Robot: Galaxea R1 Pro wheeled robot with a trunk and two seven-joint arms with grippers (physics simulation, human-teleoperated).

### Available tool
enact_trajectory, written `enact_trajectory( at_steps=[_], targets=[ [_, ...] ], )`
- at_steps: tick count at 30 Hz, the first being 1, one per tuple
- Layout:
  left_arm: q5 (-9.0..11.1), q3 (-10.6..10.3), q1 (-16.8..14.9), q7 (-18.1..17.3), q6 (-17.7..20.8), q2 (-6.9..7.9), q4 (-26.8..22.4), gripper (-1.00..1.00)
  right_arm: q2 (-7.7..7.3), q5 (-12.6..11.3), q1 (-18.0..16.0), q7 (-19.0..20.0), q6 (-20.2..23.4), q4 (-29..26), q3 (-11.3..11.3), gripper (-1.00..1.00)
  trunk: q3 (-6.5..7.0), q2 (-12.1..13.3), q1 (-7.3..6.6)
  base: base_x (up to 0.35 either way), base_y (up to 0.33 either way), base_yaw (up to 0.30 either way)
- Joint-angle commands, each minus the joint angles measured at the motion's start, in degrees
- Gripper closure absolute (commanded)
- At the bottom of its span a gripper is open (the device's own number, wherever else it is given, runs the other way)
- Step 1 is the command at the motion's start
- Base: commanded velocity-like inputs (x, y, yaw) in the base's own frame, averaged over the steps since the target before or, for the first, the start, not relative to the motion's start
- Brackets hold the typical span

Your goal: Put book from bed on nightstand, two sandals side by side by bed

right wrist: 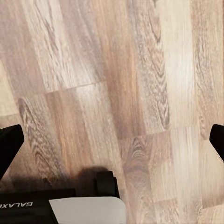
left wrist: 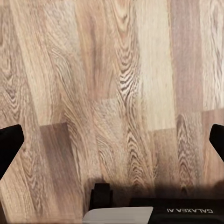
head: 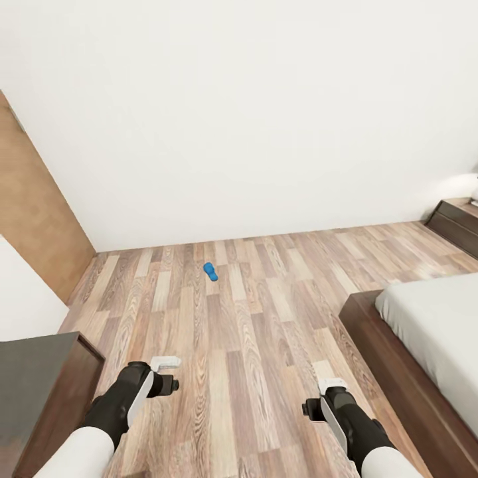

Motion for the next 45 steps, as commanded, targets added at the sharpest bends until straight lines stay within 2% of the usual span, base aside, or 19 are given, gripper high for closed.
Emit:
enact_trajectory(
  at_steps=[1,19,27,34,45],
  targets=[
    [0.25,-0.03,-0.02,0.14,0.29,-0.01,-0.04,-1.00,0.01,-0.06,-0.01,-0.17,0.30,-0.10,0.01,-1.00,-0.12,-0.03,0.02,0.242,0.000,0.200],
    [0.09,-0.03,-0.02,0.21,0.25,-0.34,-0.48,-1.00,0.04,0.00,-0.01,0.04,0.10,0.04,0.30,-1.00,-1.33,-0.03,0.02,0.323,0.000,0.191],
    [0.18,0.00,-0.02,0.24,0.25,-0.47,-0.27,-1.00,0.04,0.14,-0.01,-0.23,0.09,-0.03,0.45,-1.00,-1.55,-0.03,0.02,0.334,0.017,0.074],
    [0.16,-0.03,-0.02,0.26,0.25,-0.45,-0.12,-1.00,0.04,0.63,-0.01,-0.37,0.20,-0.04,0.41,-1.00,-1.56,-0.03,0.02,0.334,0.090,-0.060],
    [0.15,-0.03,-0.02,0.25,0.25,-0.48,-0.21,-1.00,0.04,0.67,-0.01,-0.37,0.22,-0.04,0.44,-1.00,-1.56,-0.03,0.02,0.334,0.075,-0.259]
  ],
)
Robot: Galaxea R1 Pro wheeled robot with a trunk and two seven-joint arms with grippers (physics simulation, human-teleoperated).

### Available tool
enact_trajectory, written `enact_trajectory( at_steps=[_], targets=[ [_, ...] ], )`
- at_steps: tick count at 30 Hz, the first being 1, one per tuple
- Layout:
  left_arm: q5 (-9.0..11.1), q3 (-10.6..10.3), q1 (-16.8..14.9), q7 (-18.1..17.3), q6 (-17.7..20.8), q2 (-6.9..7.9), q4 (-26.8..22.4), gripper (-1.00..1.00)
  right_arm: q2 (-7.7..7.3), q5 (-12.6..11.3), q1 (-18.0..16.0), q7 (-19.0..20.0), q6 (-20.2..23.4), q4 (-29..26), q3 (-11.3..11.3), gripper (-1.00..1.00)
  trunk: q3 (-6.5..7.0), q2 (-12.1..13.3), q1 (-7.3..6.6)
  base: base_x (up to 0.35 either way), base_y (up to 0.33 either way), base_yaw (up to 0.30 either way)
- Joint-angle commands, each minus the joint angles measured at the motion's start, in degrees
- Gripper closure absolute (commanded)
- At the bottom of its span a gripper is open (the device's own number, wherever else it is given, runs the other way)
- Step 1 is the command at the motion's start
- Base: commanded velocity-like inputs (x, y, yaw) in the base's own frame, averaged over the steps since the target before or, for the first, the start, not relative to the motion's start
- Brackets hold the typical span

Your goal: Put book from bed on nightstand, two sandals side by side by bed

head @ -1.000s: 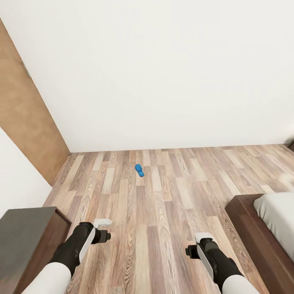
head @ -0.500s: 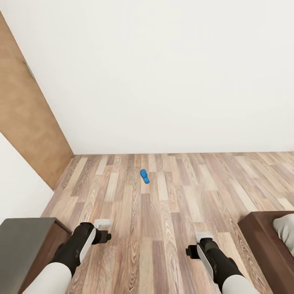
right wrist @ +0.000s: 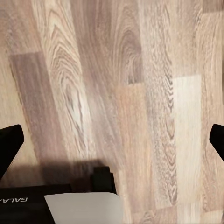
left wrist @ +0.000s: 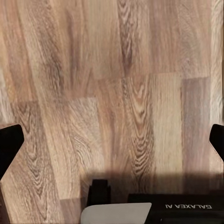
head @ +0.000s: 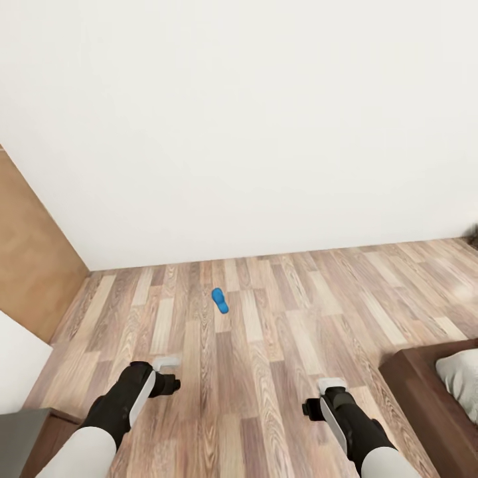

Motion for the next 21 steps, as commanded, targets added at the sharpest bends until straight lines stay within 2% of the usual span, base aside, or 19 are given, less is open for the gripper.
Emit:
enact_trajectory(
  at_steps=[1,10,21],
  targets=[
    [0.25,-0.03,0.00,0.14,0.27,0.02,-0.10,-1.00,0.02,0.05,-0.03,-0.18,0.30,-0.06,0.06,-1.00,-0.05,-0.02,0.03,0.334,0.072,-0.279],
    [0.25,-0.03,0.00,0.10,0.31,0.04,-0.13,-1.00,0.02,0.05,-0.03,-0.19,0.30,-0.06,0.06,-1.00,-0.05,-0.02,0.03,0.334,0.072,-0.232],
    [0.25,-0.03,0.00,0.10,0.36,-0.13,-0.27,-1.00,0.02,0.05,-0.03,-0.18,0.30,-0.06,-0.01,-1.00,-0.05,-0.02,0.03,0.318,0.123,-0.027]
  ],
)
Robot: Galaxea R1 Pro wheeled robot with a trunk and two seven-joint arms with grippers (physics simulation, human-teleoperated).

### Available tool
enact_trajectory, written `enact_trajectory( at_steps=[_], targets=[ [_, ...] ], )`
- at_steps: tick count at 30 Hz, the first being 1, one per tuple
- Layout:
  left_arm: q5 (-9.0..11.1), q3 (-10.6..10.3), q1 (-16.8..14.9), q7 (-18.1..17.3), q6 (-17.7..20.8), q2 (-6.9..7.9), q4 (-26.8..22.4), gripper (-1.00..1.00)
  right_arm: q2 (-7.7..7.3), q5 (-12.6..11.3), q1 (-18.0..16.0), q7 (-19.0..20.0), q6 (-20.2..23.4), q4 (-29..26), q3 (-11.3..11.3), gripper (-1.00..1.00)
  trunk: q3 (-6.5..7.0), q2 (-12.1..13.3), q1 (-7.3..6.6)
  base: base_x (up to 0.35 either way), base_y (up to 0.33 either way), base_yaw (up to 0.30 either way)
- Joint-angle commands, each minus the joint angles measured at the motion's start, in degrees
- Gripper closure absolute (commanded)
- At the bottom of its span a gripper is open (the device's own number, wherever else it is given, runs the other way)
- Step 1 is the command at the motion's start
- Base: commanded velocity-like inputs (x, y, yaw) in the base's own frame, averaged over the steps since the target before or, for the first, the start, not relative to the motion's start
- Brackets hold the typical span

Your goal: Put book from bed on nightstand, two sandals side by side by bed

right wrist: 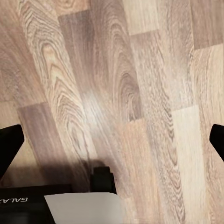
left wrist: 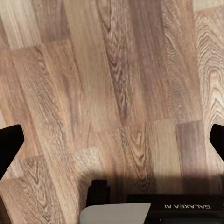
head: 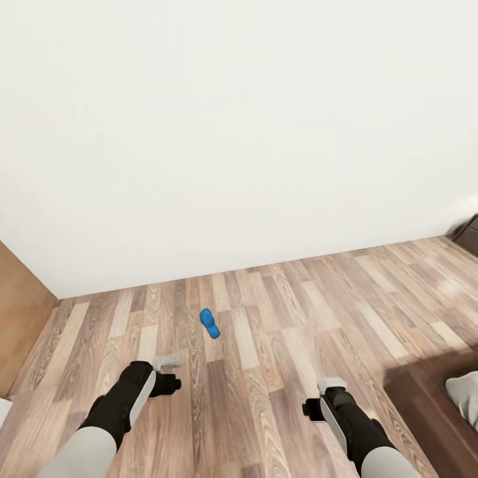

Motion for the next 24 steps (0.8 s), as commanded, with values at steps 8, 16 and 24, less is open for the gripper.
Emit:
enact_trajectory(
  at_steps=[8,16,24],
  targets=[
    [0.26,-0.02,-0.02,0.05,0.29,0.10,-0.19,-1.00,0.01,-0.04,-0.01,-0.15,0.46,-0.10,0.06,-1.00,-0.05,-0.02,0.03,0.216,0.214,-0.001],
    [0.27,-0.05,-0.02,-0.05,0.33,0.25,-0.19,-1.00,0.01,-0.23,-0.01,-0.12,0.42,0.15,-0.03,-1.00,-0.05,-0.02,0.03,0.041,0.039,0.000],
    [0.32,0.05,-0.02,-0.09,0.34,0.31,-0.18,-1.00,0.01,-0.52,-0.01,-0.11,0.64,-0.08,-0.04,-1.00,-0.05,-0.02,0.03,0.067,0.029,-0.100]
  ],
)
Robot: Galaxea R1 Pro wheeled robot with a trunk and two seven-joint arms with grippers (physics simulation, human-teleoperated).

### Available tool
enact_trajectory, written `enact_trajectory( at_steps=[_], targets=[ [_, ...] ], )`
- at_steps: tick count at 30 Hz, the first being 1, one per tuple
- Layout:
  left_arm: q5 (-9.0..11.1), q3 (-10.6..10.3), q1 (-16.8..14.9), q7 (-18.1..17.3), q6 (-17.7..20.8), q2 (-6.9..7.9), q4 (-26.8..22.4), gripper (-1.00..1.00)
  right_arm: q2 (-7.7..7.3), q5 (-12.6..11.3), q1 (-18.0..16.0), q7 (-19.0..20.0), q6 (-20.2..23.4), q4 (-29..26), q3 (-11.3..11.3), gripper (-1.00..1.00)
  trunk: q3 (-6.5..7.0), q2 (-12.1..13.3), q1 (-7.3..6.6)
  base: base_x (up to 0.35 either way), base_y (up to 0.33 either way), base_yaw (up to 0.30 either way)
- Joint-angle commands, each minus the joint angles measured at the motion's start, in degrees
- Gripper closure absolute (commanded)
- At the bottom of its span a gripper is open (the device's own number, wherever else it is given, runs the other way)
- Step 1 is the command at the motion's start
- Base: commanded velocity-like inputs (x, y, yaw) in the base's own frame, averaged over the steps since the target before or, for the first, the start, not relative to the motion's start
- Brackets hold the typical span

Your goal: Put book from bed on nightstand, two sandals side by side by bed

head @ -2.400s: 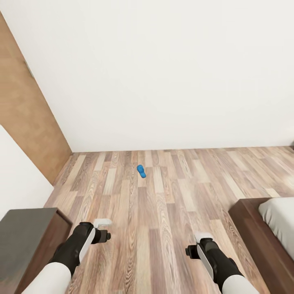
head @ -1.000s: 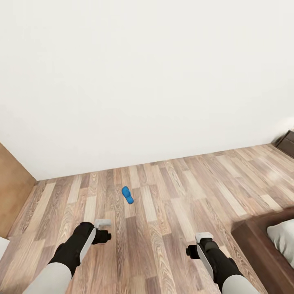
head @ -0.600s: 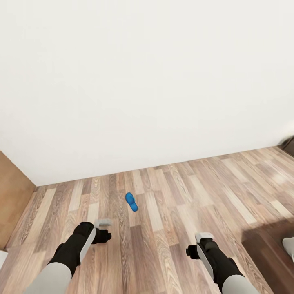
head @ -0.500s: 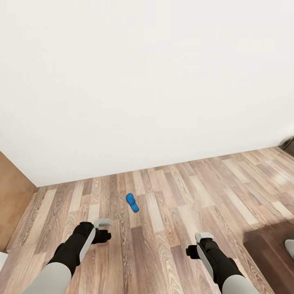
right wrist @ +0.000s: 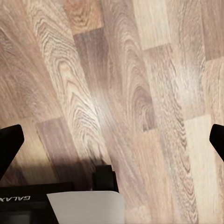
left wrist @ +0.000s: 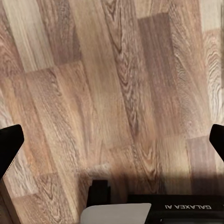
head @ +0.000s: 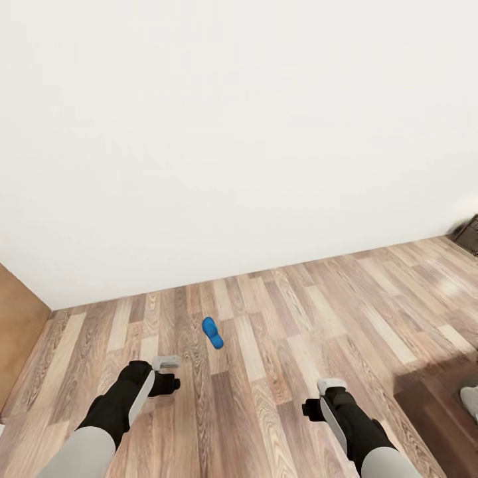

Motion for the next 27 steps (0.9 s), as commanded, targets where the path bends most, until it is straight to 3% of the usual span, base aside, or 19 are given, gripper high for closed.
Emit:
enact_trajectory(
  at_steps=[1,19,27],
  targets=[
    [0.26,-0.02,-0.01,0.12,0.27,0.01,-0.09,-1.00,0.02,0.00,-0.03,-0.21,0.31,-0.07,0.05,-1.00,-0.05,-0.02,0.02,0.210,0.116,-0.223],
    [0.18,-0.01,-0.01,0.18,0.27,-0.10,-0.08,-1.00,0.02,0.21,-0.03,-0.30,0.34,-0.09,0.16,-1.00,-0.05,-0.02,0.02,0.261,0.187,-0.246],
    [0.18,0.00,-0.01,0.18,0.27,-0.11,-0.08,-1.00,0.02,0.21,-0.03,-0.30,0.34,-0.09,0.15,-1.00,-0.05,-0.02,0.02,0.271,0.204,-0.086]
  ],
)
